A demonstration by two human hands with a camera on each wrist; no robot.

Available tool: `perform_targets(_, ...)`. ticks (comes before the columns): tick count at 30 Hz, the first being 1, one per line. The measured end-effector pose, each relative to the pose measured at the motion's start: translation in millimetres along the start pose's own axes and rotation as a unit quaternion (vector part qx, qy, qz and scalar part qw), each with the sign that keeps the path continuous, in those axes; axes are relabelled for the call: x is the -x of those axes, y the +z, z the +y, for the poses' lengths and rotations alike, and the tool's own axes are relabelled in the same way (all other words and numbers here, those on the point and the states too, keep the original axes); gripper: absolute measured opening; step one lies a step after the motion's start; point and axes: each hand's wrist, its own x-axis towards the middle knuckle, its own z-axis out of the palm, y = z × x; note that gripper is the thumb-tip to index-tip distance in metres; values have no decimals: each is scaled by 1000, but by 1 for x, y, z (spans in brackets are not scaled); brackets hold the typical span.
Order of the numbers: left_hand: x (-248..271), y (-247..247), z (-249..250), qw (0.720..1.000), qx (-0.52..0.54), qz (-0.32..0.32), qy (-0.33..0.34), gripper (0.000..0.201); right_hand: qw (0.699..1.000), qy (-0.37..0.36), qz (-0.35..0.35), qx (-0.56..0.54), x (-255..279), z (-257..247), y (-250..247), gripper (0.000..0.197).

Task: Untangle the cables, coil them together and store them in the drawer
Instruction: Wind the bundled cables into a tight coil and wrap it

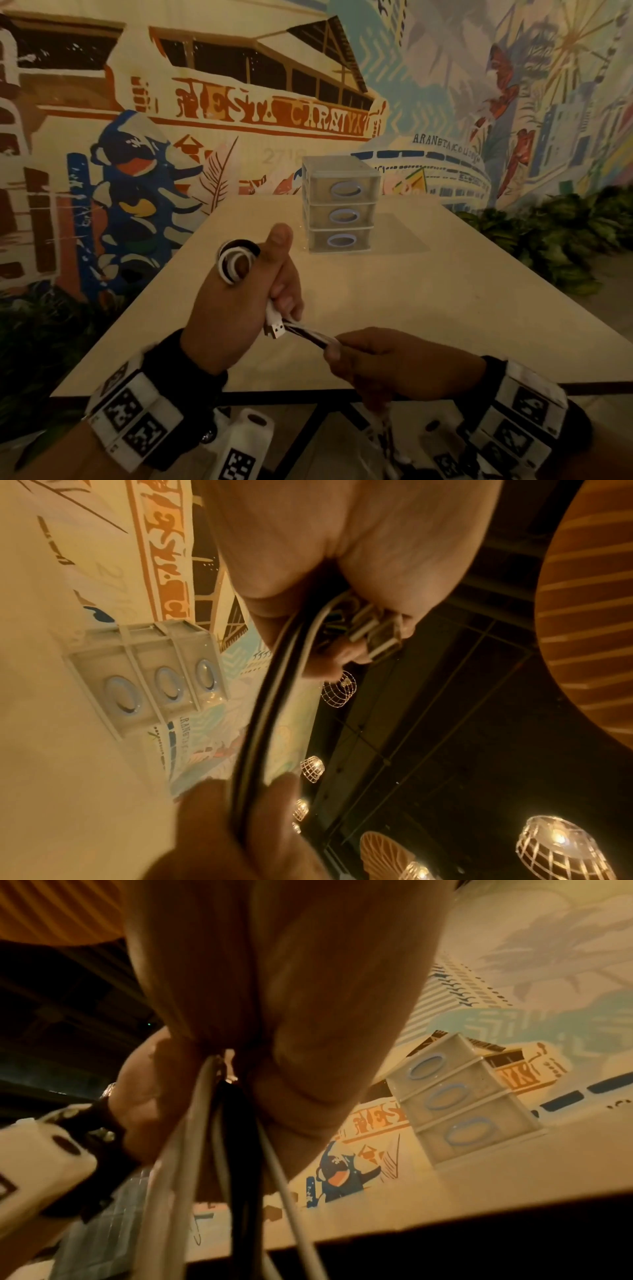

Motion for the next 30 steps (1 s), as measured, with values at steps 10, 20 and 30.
perform_targets(10,9,-9,-8,914,-389,-113,9,36,995,61,39,63,20,-8,-15,46)
perform_targets(20,2,-7,1,761,-588,-274,16,22,993,74,70,67,12,-17,-16,47)
perform_targets(30,3,-2,0,713,-644,-277,24,23,991,57,97,76,6,-20,-15,41)
